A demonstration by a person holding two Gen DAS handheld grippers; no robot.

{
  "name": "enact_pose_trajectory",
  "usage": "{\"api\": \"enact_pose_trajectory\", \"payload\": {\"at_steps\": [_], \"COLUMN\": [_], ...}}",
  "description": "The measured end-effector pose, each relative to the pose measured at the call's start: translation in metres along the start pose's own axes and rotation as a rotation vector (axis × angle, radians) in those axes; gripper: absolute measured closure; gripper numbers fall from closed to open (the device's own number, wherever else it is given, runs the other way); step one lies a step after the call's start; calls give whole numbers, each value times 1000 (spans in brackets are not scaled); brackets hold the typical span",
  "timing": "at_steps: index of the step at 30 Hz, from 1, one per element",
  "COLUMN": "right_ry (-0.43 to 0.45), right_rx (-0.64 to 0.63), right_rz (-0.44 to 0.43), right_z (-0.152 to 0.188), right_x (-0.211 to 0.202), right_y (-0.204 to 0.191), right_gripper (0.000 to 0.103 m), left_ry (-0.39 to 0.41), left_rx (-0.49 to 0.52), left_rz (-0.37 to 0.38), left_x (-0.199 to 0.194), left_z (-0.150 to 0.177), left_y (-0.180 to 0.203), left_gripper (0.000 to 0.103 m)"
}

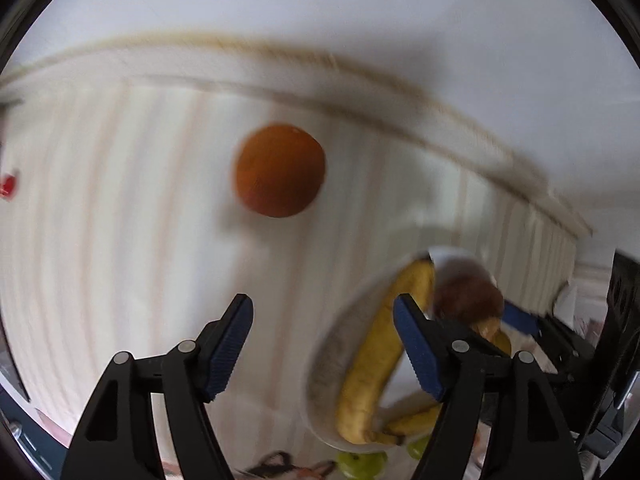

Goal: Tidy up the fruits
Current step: 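Lower the red apple onto the plate and open the right gripper, then place the orange-brown fruit on the plate beside the banana with the left gripper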

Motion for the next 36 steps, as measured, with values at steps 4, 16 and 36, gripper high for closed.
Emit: {"api": "enact_pose_trajectory", "payload": {"at_steps": [4, 16, 36], "right_ry": [83, 189, 220], "right_rx": [-3, 34, -9], "right_rz": [19, 2, -23], "right_z": [-2, -5, 15], "right_x": [-16, -14, -42], "right_y": [2, 1, -17], "right_gripper": [24, 24, 24], "left_ry": [77, 58, 155], "left_rx": [-55, -67, 86], "left_rz": [-68, -114, 64], "left_x": [-12, 24, -43], "left_z": [-22, -73, -22], "left_y": [-36, -46, -17], "left_gripper": [32, 32, 54]}}
Point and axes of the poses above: each gripper's, at about its wrist camera, not at the fingertips, and x roughly the way its jaws point, y to its right, z to its underside, the point moved 8 cm from there along x, roughly the way its jaws point, and after that the axes turned 14 degrees about -z, right-handed, at the moved point
